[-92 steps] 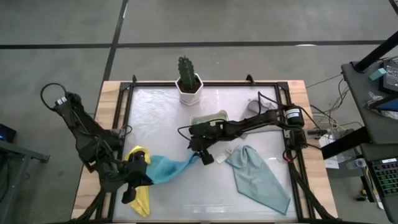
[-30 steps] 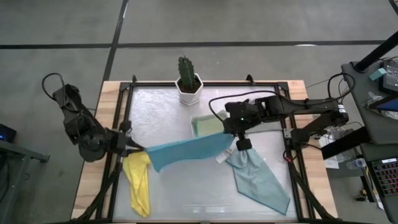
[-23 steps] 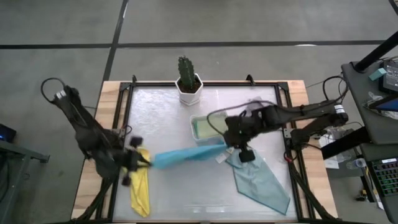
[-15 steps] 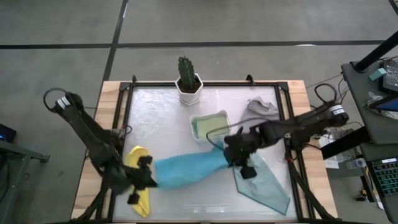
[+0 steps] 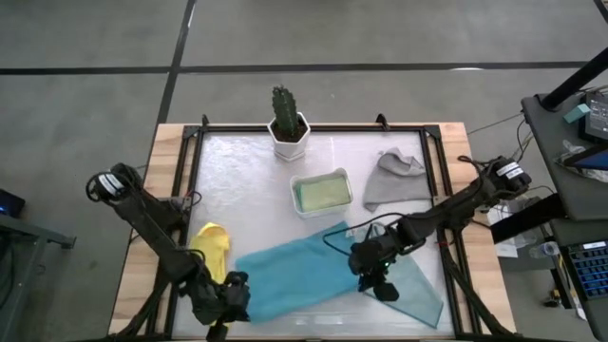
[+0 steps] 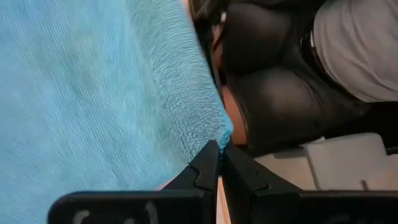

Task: Fold microfiber towels
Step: Fold the dark blue towel

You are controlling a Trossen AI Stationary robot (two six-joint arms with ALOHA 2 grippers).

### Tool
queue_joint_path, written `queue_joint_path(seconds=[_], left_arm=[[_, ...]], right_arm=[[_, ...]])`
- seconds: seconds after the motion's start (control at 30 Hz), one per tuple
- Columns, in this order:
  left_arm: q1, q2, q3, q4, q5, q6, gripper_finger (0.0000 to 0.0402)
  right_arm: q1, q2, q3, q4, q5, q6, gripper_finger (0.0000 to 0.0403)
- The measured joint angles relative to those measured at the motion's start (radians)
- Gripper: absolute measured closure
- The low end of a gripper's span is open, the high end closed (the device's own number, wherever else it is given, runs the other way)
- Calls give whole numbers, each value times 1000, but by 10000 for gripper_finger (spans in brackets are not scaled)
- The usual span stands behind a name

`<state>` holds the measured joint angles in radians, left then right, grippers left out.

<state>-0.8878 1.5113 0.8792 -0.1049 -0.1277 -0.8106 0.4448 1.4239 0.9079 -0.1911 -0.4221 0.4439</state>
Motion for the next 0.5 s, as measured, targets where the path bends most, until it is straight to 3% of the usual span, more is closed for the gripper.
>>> queue_joint_path(seconds=[0.23, 0.5], left_arm=[[0, 30, -3, -42, 10, -22, 401], [5, -12, -3, -309, -88, -23, 401]], right_arm=[[-14, 0, -35, 71, 30, 12, 394], [-112, 0, -65, 56, 108, -20, 394]])
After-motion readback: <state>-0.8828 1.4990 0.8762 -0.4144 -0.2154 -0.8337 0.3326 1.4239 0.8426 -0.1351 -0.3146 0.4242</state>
